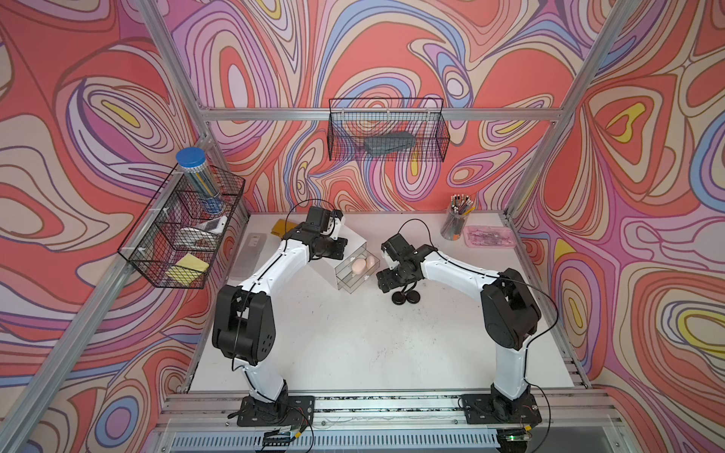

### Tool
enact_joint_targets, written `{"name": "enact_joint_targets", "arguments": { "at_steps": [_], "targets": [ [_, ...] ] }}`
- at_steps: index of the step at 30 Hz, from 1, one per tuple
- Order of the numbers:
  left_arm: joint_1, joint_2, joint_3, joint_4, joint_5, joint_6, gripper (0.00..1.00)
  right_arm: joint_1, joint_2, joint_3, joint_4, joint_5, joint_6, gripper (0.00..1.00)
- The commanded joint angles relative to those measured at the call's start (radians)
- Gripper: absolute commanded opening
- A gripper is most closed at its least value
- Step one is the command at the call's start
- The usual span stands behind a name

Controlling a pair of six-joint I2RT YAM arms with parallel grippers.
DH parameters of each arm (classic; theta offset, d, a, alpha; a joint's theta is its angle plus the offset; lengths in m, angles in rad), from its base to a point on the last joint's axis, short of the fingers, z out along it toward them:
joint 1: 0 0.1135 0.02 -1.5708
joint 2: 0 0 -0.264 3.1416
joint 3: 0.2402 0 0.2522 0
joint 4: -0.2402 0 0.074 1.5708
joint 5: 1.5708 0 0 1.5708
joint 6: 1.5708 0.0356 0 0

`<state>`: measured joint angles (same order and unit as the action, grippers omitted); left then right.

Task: Put the bluetooth earphones in the drawer according to color
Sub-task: Pick up the Bluetooth earphone from the center of the board.

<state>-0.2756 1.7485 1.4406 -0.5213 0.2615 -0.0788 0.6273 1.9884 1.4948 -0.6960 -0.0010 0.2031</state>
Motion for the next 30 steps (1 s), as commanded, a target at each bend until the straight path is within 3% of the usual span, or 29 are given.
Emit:
{"name": "enact_joint_targets", "arguments": {
  "at_steps": [1, 17, 30],
  "targets": [
    [-0.016, 0.062, -0.034, -0.159, -0.005, -0.002, 0.00, -0.005, 0.016, -0.001, 0.011, -0.005, -0.010, 0.89],
    [-0.017, 0.063, -0.034, -0.160, -0.005, 0.000, 0.00, -0.004, 0.137, 0.048, 0.047, 0.006, -0.007, 0.88],
    [-0.017, 0.070, -0.034, -0.159, -0.007, 0.001, 0.00, -0.004, 0.138, 0.036, 0.054, 0.000, 0.011, 0.71]
  ]
}}
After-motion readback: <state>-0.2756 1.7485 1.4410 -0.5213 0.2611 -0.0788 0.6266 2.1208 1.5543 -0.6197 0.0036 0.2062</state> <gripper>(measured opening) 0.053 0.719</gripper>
